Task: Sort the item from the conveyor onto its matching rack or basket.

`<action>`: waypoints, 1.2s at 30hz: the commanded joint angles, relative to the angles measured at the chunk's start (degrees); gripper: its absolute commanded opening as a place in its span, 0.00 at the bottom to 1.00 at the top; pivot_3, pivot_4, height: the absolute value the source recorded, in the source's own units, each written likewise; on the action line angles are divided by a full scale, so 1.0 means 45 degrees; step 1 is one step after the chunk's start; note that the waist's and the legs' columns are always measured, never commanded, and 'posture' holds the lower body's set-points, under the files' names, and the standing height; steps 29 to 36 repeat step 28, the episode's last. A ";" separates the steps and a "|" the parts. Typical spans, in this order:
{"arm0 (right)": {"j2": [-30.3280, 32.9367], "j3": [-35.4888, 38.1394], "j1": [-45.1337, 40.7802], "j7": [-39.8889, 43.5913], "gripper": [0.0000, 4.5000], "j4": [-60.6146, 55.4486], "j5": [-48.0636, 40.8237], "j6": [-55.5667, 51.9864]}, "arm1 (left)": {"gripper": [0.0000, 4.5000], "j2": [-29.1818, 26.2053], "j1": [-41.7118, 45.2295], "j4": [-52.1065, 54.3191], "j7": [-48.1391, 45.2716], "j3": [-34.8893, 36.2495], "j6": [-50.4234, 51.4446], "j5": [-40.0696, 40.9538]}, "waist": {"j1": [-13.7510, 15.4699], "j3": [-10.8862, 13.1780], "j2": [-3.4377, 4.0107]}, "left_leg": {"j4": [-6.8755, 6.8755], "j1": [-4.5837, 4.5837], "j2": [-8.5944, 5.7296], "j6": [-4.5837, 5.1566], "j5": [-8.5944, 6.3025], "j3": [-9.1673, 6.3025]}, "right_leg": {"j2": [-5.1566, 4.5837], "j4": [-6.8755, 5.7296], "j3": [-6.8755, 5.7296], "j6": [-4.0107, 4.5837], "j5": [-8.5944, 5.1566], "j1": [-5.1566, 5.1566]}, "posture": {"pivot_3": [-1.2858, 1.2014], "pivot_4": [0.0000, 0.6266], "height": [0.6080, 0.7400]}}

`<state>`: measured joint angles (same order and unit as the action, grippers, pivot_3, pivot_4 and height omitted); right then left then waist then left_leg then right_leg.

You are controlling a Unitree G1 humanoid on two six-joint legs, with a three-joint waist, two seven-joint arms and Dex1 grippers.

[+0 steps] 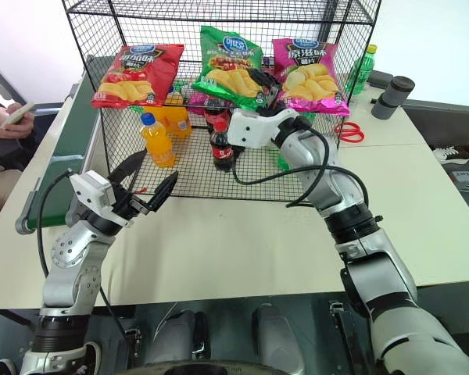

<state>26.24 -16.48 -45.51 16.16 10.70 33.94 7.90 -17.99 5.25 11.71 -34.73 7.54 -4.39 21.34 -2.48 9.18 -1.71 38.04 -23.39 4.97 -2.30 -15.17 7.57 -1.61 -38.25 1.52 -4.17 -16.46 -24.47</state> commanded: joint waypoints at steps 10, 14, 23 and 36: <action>-0.1350 0.4159 0.4185 0.3561 0.99 -0.7588 -1.3140 -0.4743 | 1.00 -0.1408 -0.0633 0.0265 -0.1298 0.0572 0.0917 0.1225 | 0.0019 -0.0005 -0.0007 | -0.0011 0.0005 0.0019 0.0060 -0.0034 -0.0015 | 0.0014 -0.0011 -0.0011 -0.0002 0.0001 0.0005 | 0.52 0.24 1.00; 0.0805 0.5124 0.6994 0.6092 0.99 -0.8574 -1.5469 -0.6222 | 1.00 -0.2772 -0.1044 0.0052 -0.2717 0.1386 0.1926 0.2538 | 0.0284 -0.0016 -0.0028 | -0.0008 0.0016 0.0013 0.0097 -0.0057 -0.0029 | -0.0011 0.0033 -0.0041 0.0006 -0.0004 0.0054 | 0.52 0.24 1.00; 0.3506 0.6759 1.0011 0.8587 0.99 -0.7936 -1.6503 -0.6958 | 1.00 -0.4537 -0.0712 -0.1301 -0.3361 0.2151 0.2775 0.2315 | 0.0325 -0.0005 -0.0010 | -0.0001 0.0025 -0.0004 0.0108 -0.0063 -0.0023 | -0.0009 0.0032 -0.0018 0.0035 -0.0019 0.0046 | 0.52 0.24 1.00; 0.3647 0.6787 1.0208 0.8903 0.99 -0.7602 -1.5899 -0.6432 | 1.00 -0.5113 -0.0482 -0.2166 -0.3588 0.1968 0.2531 0.1471 | 0.0364 -0.0005 -0.0010 | -0.0001 0.0021 -0.0005 0.0107 -0.0062 -0.0024 | -0.0006 0.0032 -0.0019 0.0015 -0.0008 0.0043 | 0.52 0.24 1.00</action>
